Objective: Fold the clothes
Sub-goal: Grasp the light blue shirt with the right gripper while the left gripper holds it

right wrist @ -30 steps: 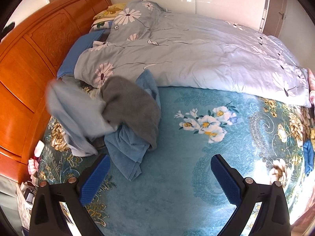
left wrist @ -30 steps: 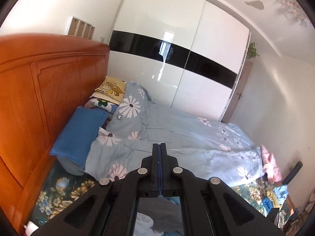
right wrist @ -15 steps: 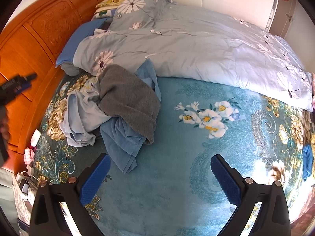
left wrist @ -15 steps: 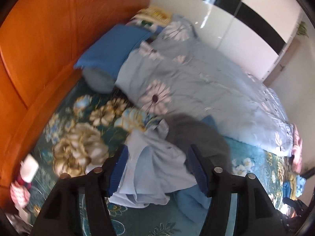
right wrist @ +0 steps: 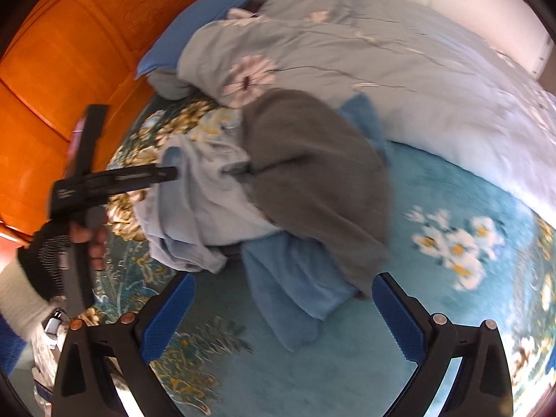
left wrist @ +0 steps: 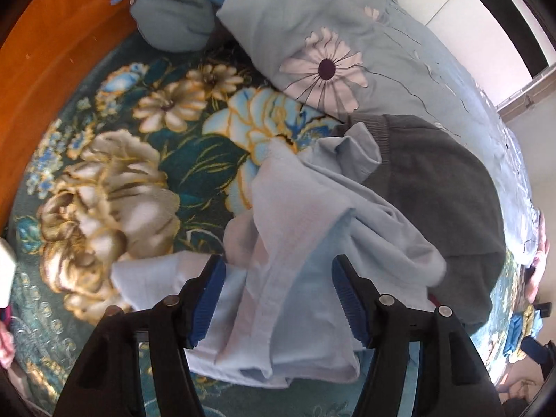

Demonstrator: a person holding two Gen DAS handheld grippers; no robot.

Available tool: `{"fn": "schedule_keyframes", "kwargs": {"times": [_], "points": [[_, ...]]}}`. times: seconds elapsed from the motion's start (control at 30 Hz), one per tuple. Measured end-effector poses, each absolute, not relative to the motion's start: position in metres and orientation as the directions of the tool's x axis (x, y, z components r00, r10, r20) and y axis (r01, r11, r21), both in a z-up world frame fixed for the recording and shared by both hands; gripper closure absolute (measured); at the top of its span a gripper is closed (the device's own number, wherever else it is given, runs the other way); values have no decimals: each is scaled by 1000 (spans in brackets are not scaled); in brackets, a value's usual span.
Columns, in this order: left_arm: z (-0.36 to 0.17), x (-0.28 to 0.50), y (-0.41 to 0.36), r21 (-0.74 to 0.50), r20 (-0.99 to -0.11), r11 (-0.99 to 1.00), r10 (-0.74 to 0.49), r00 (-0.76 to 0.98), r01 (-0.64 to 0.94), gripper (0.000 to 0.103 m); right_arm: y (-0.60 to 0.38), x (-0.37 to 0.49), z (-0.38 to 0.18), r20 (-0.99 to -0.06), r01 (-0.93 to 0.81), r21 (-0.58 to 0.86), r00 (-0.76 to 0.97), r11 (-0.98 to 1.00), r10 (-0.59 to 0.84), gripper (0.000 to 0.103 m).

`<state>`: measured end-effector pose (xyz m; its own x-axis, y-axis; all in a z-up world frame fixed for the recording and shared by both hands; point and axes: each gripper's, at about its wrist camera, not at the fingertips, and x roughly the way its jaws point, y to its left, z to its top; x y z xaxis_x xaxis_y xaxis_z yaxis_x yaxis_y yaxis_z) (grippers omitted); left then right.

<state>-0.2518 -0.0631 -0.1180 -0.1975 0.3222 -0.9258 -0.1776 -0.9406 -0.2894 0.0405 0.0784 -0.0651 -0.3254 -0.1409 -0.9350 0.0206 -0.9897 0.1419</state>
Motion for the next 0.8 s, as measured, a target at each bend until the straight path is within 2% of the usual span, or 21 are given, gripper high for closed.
{"fn": "schedule_keyframes", "kwargs": {"times": [0.03,0.07,0.1,0.13,0.17,0.37,0.53,0.67,0.73,0.77,0.8], "points": [[-121,-254,-65,-306,-921,-936,337,-196,-172,47,69,34,-70,-935,46,148,-318,-988,-155,0],[-123,-256,-67,-323,-916,-932,352,-194,-166,62,61,28,-74,-935,70,155,-311,-985,-169,0],[-126,-258,-69,-334,-912,-928,362,-192,-165,71,53,24,-79,-936,90,158,-305,-983,-178,0],[-127,-259,-70,-343,-908,-924,373,-190,-171,88,45,19,-86,-936,110,166,-294,-980,-192,0],[-127,-260,-71,-356,-903,-917,387,-187,-179,94,36,13,-93,-937,130,175,-283,-976,-206,0],[-107,-257,-81,-447,-849,-868,487,-205,-216,96,-7,-8,-142,-929,185,282,-194,-941,-316,0],[-84,-251,-90,-485,-817,-841,533,-219,-239,96,-21,-17,-176,-941,164,280,-146,-946,-304,0],[-61,-243,-98,-517,-790,-823,564,-239,-235,96,-22,-23,-188,-952,135,264,-121,-955,-280,19],[-49,-236,-100,-522,-782,-819,571,-252,-238,96,-21,-24,-190,-955,119,266,-101,-957,-278,32],[-42,-233,-100,-525,-776,-816,575,-258,-240,97,-18,-24,-191,-957,110,267,-87,-957,-277,47],[-36,-229,-100,-527,-772,-814,579,-263,-244,97,-17,-23,-190,-955,99,280,-74,-955,-288,68]]}}
